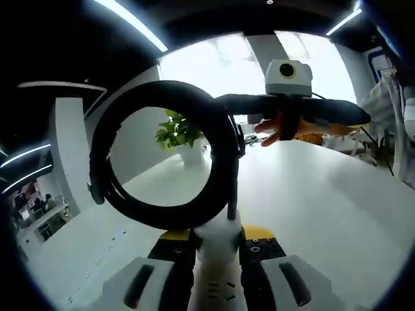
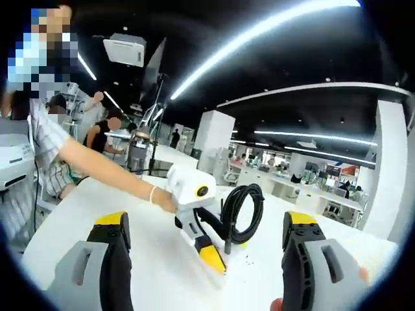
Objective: Straighten the power strip on the desk, plug the charger into it
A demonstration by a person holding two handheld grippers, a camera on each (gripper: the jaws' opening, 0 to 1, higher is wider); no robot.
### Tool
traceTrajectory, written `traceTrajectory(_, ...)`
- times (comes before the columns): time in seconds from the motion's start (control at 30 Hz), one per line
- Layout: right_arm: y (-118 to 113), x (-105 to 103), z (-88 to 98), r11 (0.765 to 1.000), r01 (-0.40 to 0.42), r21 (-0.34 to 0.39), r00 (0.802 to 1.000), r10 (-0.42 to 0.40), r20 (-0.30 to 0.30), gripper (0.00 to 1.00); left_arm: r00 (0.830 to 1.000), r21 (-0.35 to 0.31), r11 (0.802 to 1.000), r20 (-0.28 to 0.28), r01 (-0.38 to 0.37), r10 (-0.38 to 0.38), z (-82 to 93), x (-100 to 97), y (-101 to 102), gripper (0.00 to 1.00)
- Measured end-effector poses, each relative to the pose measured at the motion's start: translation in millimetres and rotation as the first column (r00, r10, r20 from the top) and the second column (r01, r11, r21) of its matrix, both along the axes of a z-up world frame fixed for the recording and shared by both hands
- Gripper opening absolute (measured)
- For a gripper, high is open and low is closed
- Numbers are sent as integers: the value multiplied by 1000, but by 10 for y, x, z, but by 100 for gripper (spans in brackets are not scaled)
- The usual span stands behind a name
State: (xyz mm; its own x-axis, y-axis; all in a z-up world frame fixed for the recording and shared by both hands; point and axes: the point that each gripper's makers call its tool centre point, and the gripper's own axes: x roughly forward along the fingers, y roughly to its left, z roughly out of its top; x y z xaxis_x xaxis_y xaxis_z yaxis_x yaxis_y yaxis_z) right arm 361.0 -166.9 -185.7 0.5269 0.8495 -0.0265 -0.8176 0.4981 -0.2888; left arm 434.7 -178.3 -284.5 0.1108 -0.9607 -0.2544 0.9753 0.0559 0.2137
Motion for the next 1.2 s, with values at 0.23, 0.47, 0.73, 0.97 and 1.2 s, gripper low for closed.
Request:
traceTrajectory(0.23, 23, 44, -117, 997, -64, -31, 996, 62, -66, 90, 1000, 5, 1000, 2, 6, -6, 1, -6, 3, 25)
traceTrajectory(0.47, 52, 122, -225, 992, -107, -67, 988, 99, -116, 81, 1000, 9, 1000, 2, 12, -12, 4, 23, 4, 25)
traceTrajectory(0.73, 85, 196, -437, 979, -152, -140, 974, 124, -190, 73, 1000, 12, 1000, 4, 11, -11, 3, 33, 4, 25)
traceTrajectory(0.97, 85, 272, -473, 979, -156, -132, 968, 125, -218, 61, 1000, 7, 1000, 4, 13, -13, 0, 24, 6, 25)
traceTrajectory(1.2, 99, 370, -515, 980, -162, -120, 959, 127, -252, 47, 1000, 2, 1000, 2, 14, -14, -3, 24, 5, 25)
